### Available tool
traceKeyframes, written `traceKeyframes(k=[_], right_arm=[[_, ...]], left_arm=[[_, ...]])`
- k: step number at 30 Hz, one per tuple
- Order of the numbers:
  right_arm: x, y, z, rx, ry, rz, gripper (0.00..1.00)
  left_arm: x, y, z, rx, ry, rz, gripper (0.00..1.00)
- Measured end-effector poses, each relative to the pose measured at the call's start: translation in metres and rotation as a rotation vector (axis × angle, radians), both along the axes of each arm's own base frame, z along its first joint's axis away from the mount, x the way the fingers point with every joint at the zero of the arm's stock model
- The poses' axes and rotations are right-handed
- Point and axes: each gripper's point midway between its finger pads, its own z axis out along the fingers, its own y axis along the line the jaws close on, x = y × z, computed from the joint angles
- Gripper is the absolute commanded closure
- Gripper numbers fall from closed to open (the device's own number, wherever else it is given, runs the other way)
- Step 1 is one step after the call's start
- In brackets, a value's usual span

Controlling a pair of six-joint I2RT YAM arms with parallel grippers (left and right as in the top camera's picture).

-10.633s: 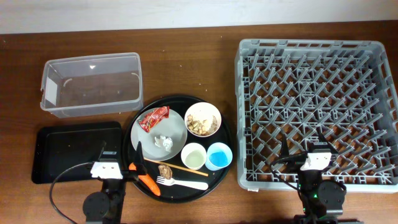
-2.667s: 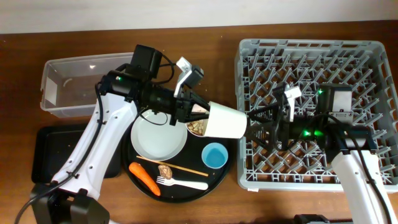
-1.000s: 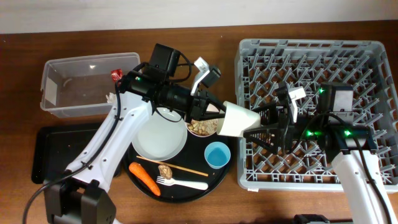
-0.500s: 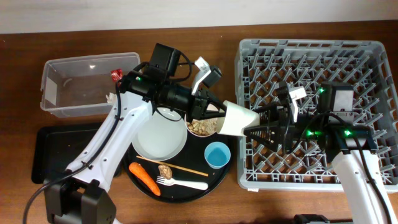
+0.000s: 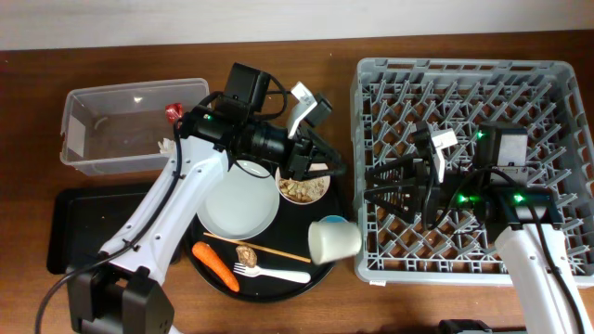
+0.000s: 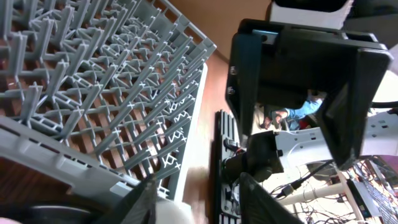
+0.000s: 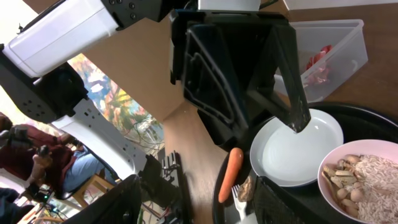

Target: Sort waste into correct bins and load items into the dishwasher rack

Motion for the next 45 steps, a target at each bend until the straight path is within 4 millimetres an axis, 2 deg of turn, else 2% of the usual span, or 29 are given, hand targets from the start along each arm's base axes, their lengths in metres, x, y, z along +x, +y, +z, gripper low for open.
traceKeyframes(k=[2, 5, 11, 15, 21, 33, 37, 39, 45], right_arm=[[0.0, 0.0, 0.0, 0.0, -0.002, 0.0, 0.38], [0.0, 0.0, 0.0, -0.001, 0.001, 0.0, 0.37], [0.0, 0.0, -0.001, -0.004, 0.001, -0.003, 0.35], [0.0, 0.0, -0.001, -0.003, 0.003, -0.003, 0.35], [0.0, 0.0, -0.003, -0.009, 0.022, -0.008, 0.34], [0.001, -0.002, -0.013, -0.047, 0.066, -0.038, 0.34], [0.001, -0.005, -0.026, -0.103, 0.133, -0.078, 0.33], [0.002, -0.008, -0.036, -0.149, 0.171, -0.108, 0.29], [0.002, -0.02, -0.067, -0.3, 0.27, -0.196, 0.27]], left_arm=[[0.0, 0.0, -0.001, 0.006, 0.0, 0.004, 0.6], [-0.002, 0.005, -0.01, 0.062, 0.04, 0.025, 0.51], [-0.013, 0.029, -0.049, 0.306, 0.15, 0.102, 0.5], [-0.016, 0.043, -0.065, 0.423, 0.169, 0.134, 0.5], [-0.014, 0.05, -0.072, 0.479, 0.159, 0.154, 0.49], [-0.026, 0.06, -0.079, 0.544, 0.21, 0.152, 0.49], [-0.041, 0.071, -0.084, 0.615, 0.282, 0.147, 0.49], [-0.049, 0.081, -0.089, 0.681, 0.334, 0.164, 0.49], [-0.065, 0.11, -0.1, 0.893, 0.497, 0.291, 0.49]])
